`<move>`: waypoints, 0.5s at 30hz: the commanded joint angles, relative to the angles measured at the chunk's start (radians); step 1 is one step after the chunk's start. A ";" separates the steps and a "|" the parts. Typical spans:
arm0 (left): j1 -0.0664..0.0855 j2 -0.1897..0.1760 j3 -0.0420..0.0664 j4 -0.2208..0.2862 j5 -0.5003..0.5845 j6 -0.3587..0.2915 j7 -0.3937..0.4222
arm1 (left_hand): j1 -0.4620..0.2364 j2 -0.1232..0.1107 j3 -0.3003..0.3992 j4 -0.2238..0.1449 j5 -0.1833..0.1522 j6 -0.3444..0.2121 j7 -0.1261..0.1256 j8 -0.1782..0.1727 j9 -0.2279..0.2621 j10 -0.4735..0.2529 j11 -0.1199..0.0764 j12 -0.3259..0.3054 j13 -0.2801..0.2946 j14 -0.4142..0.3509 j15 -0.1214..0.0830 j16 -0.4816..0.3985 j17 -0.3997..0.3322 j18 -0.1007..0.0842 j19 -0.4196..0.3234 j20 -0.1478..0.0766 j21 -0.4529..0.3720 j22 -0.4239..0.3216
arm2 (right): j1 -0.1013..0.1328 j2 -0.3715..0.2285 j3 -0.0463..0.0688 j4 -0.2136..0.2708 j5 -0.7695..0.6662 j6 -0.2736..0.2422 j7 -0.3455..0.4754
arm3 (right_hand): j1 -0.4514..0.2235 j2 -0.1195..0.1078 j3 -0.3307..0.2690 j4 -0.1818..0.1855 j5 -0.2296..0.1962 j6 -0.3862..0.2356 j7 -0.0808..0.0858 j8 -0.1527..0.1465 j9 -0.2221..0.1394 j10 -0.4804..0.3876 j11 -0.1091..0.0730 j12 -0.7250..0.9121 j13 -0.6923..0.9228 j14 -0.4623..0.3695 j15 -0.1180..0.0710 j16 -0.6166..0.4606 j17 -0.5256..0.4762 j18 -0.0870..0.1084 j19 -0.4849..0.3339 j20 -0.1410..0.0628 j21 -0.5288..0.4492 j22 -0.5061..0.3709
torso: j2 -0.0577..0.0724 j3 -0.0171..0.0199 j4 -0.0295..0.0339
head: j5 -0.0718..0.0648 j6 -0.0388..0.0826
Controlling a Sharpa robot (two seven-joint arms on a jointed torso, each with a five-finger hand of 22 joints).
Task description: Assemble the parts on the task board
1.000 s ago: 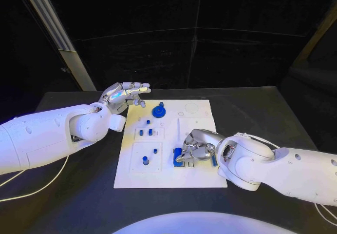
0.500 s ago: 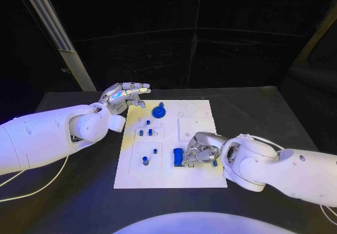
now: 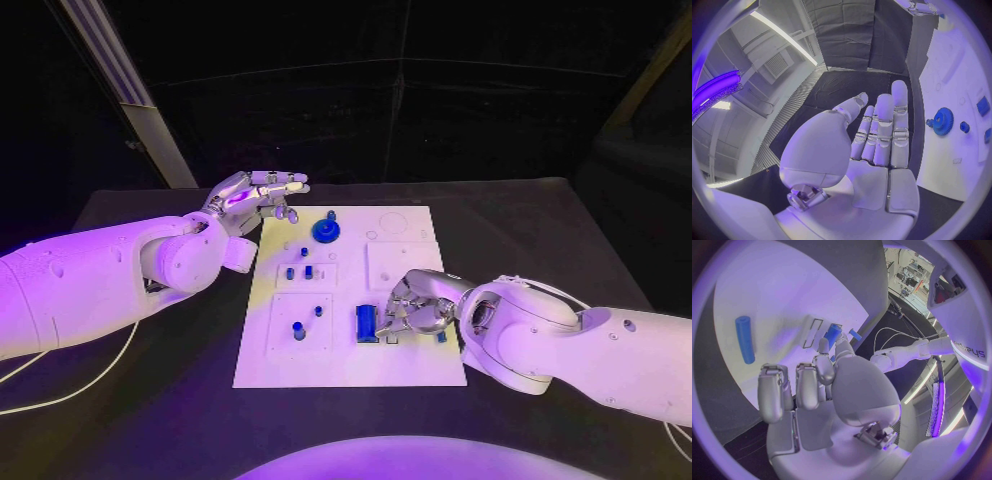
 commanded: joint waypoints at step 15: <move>0.001 0.002 0.000 0.001 -0.009 0.014 0.004 | 0.004 0.006 -0.004 -0.005 0.004 -0.006 0.001 0.005 0.000 -0.007 0.003 0.006 -0.002 -0.006 0.002 0.007 -0.002 0.014 0.006 0.002 -0.005 -0.001 | 0.001 0.026 0.000 -0.011 -0.004 0.021 0.010 | 0.004 0.012 -0.004 -0.008 0.017 0.016 -0.005 0.005 0.004 0.003 -0.003 0.008 0.009 0.057 0.002 0.001 0.009 -0.010 0.050 -0.001 0.001 0.196 | 0.002 -0.0004 0.0012 | -0.003 0.001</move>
